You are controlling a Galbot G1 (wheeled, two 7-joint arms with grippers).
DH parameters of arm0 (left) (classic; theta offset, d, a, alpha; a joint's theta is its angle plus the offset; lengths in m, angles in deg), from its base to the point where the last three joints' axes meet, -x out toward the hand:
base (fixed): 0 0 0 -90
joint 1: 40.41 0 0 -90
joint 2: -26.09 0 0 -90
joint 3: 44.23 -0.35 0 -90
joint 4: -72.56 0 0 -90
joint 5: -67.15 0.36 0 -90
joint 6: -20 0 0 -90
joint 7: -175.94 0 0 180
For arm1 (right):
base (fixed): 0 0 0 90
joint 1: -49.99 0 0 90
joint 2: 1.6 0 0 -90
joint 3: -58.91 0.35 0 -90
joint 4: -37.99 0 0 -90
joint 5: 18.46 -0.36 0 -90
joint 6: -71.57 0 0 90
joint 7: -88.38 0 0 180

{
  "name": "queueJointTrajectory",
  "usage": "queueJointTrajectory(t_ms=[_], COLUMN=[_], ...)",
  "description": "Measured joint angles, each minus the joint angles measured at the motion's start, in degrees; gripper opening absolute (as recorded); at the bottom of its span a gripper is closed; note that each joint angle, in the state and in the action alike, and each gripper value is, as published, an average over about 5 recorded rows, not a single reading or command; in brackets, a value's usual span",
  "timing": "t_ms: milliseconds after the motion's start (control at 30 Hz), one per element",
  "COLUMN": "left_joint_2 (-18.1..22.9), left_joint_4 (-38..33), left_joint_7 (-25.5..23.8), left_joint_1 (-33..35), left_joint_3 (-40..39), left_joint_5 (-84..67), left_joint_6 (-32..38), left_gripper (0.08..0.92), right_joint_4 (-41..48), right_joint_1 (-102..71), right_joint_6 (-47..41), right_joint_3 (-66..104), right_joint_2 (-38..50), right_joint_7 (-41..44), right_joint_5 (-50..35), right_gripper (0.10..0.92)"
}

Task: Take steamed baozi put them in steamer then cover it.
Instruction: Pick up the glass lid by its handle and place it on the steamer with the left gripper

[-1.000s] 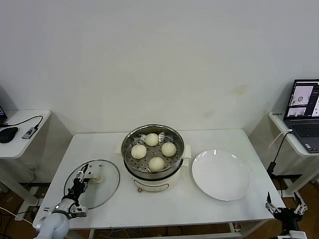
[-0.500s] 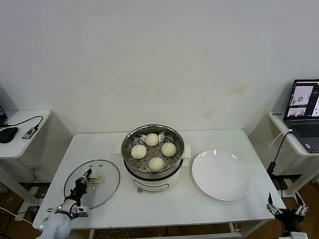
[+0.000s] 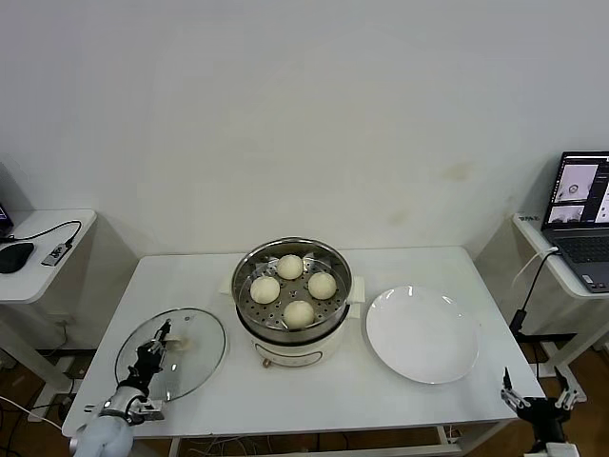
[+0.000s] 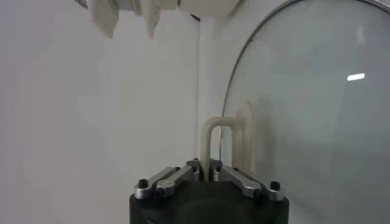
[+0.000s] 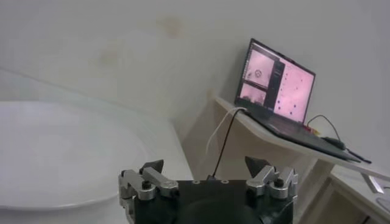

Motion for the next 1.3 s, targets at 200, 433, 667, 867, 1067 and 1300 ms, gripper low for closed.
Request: queueJointTrajectory(t_ms=[200,433,667,867,1067,1300], left_joint_2=[-1.11,-2.90,-5.31,-7.85,-10.34,-11.32], left_joint_4=[-6.43,-16.23,-25.21,-31.76,-37.02,-39.03], left_joint_7=[0.46,-1.64,-6.84,-10.85,-14.47,-18.13], left_joint_1=[4.31,10.03,12.92,13.18,11.20,4.74], left_joint_3=[2.18,5.59,9.34,10.22,7.70,0.30], left_joint_5=[-1.50,-2.52,-3.73,-5.99,-8.97,-9.78], left_joint_6=[-2.60,-7.95,-13.79,-18.61,-23.67,-29.50], left_gripper=[0.150,0.150,0.150,0.150,0.150,0.150], right_joint_4=[-0.37,-1.08,-1.50,-1.68,-1.52,-0.43], right_joint_1=[-0.20,-0.67,-0.97,-0.47,0.06,0.83], right_joint_6=[0.26,0.29,0.47,0.30,0.17,0.53], right_joint_3=[-1.07,-2.30,-3.16,-4.18,-5.55,-7.34], right_joint_2=[0.02,0.56,0.77,0.43,-0.23,-1.33], right_joint_7=[0.13,0.24,0.31,0.28,0.05,-0.77], right_joint_5=[0.57,0.70,0.80,1.02,2.07,4.07], right_gripper=[0.823,0.823,0.823,0.823,0.823,0.823])
